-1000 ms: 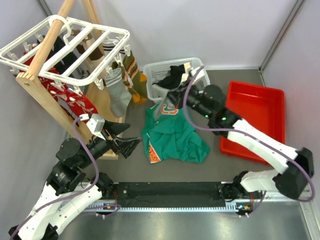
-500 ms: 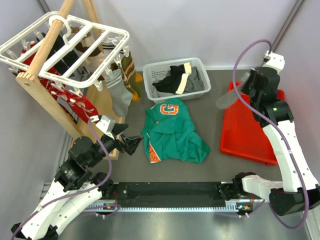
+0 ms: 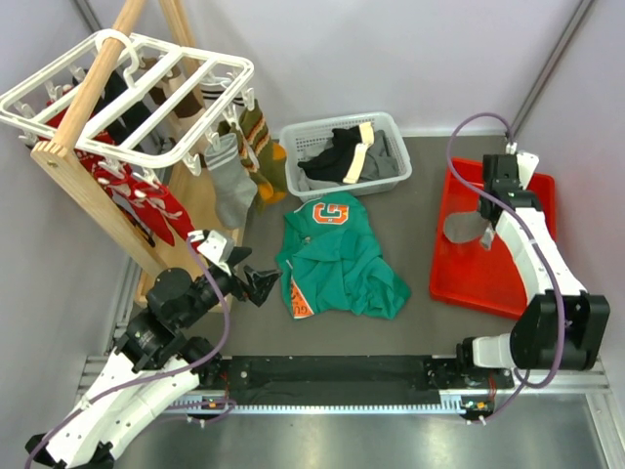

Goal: Remove the socks clipped to the hanger

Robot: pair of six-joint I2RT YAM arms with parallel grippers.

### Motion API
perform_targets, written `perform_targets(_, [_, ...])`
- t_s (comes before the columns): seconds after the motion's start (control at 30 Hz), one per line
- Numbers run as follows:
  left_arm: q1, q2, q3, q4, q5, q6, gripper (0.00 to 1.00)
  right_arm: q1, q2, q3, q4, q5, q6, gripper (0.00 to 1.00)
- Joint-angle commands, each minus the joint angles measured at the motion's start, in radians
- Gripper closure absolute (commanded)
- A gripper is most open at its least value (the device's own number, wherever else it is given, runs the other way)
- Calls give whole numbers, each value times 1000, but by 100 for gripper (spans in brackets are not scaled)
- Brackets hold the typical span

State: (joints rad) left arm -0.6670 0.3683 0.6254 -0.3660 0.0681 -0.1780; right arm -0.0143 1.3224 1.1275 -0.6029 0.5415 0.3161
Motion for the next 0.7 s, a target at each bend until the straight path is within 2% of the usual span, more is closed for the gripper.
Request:
perform_targets(0.0, [-2, -14, -16, 48, -14, 18, 1, -19, 47, 69, -43, -24, 6, 77])
perform_targets(0.07, [-2, -8, -18, 52, -13, 18, 1, -10, 78, 116, -111, -34, 20, 72])
perform_targets(0.1, [-2, -5, -16, 53, -14, 17, 1, -3, 78, 155, -124, -35, 21, 63])
perform_targets(0.23, [-2, -8, -21, 55, -16, 18, 1, 100, 32, 213, -92, -86, -1, 46])
perform_targets(0.27, [-2, -11, -23, 58, -13, 18, 1, 153, 21, 213, -51, -133, -17, 43])
perform_targets(0.3, [-2, -17, -24, 61, -13, 21, 1, 183, -4, 203, 42, -253, -31, 40])
perform_targets(0.37, [-2, -20, -24, 62, 2, 23, 1, 265, -20, 166, 165, -403, -69, 39])
perform_targets(0.4, [-2, -22, -24, 61, 6, 25, 1, 290, -26, 154, 292, -531, -71, 39])
perform_targets(0.5, [-2, -22, -26, 65, 19, 28, 1, 388, -28, 101, 513, -807, -63, 40])
perform_targets(0.53, [-2, -22, -26, 64, 21, 28, 1, 419, -8, 101, 628, -833, -63, 40])
perform_targets(0.6, [-2, -29, -26, 64, 19, 29, 1, 521, 24, 133, 707, -857, -101, 38])
perform_targets(0.67, [-2, -38, -23, 65, 21, 35, 1, 568, 101, 208, 781, -905, -98, 38])
